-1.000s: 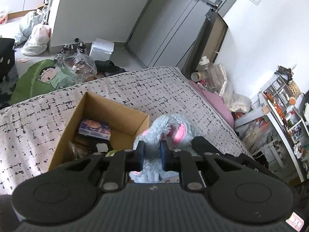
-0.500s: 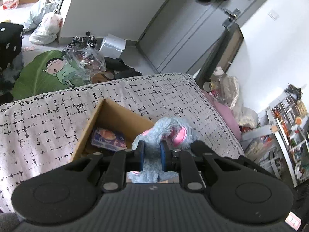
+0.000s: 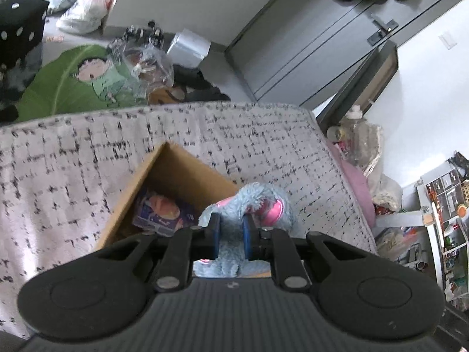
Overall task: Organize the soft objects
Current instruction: 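Open both tools over the box to drop the grey fuzzy ball in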
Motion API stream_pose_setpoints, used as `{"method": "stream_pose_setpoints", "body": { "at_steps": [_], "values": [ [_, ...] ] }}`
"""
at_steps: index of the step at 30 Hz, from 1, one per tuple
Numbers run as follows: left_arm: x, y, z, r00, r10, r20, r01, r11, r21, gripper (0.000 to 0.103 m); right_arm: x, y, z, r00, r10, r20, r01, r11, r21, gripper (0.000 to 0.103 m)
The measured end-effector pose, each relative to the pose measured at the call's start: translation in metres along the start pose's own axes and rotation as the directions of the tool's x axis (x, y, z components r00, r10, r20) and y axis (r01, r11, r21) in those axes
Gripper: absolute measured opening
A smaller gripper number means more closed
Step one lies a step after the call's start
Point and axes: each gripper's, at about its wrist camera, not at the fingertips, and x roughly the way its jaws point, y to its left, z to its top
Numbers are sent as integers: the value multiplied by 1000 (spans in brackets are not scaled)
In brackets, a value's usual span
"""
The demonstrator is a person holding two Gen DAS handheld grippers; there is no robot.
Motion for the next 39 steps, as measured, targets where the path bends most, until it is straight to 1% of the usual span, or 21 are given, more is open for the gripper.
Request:
{"method": "stream_pose_setpoints", "body": {
  "at_steps": [2,6,8,9,11,13,15,17,18,19,20,22,24,25,26,28,30,31,36,37,39],
  "values": [
    [8,1,-4,1000,9,-18,-9,1000,0,15,-5,-6,1,1000,-12,8,11,1000,23,25],
    [22,2,-7,996,78,-46,-77,997,14,17,-14,-15,0,999,-28,18,27,999,46,26],
    [22,2,-8,996,79,-46,-79,997,7,18,-17,-17,-1,999,-37,21,37,998,42,27],
    [22,1,-8,996,81,-48,-80,997,9,19,-18,-18,0,999,-41,21,40,998,41,30],
    [20,-2,-7,995,87,-51,-87,996,15,23,-20,-20,0,999,-46,23,44,998,46,32],
    [17,-5,-8,995,89,-49,-88,996,19,33,-21,-21,-1,998,-52,21,50,997,52,33],
    [12,-7,-9,995,94,-38,-93,995,21,41,-24,-22,-2,998,-57,18,56,997,55,33],
    [6,-10,-10,994,102,-35,-101,994,31,46,-32,-21,-4,998,-50,32,49,998,46,39],
    [4,-12,-11,994,107,-33,-105,994,37,49,-35,-21,-4,998,-51,40,50,998,44,47],
    [1,-15,-12,993,115,-30,-113,993,45,52,-39,-21,-4,997,-54,48,52,998,40,51],
    [-2,-17,-13,992,125,-27,-123,991,53,54,-41,-21,-4,997,-57,48,56,998,35,51],
    [-10,-22,-14,990,138,-22,-137,989,64,63,-46,-19,-4,997,-67,34,66,998,19,51],
    [-17,-28,-16,990,138,-21,-137,988,74,68,-52,-16,-3,997,-78,29,78,997,-3,51],
    [-22,-31,-18,990,137,-22,-135,987,82,70,-56,-15,-2,996,-82,30,83,996,-13,53],
    [-26,-34,-19,991,135,-26,-132,987,94,70,-60,-14,-2,996,-83,32,84,996,-19,54],
    [-33,-40,-23,990,135,-29,-131,985,115,72,-69,-13,-1,996,-83,39,84,996,-29,61],
    [-40,-46,-28,989,141,-34,-135,981,137,73,-77,-11,-1,995,-90,45,92,995,-44,65],
    [-44,-48,-30,989,141,-36,-135,980,146,74,-81,-10,-2,994,-97,46,100,994,-51,69],
    [-67,-60,-42,992,119,-45,-109,975,192,74,-105,-6,-3,992,-112,64,117,990,-80,77],
    [-71,-63,-43,992,118,-44,-107,974,200,74,-111,-5,-2,991,-113,67,118,989,-84,81],
    [-82,-68,-46,993,113,-33,-103,972,213,74,-121,-4,0,990,-114,81,122,988,-96,85]
  ]
}}
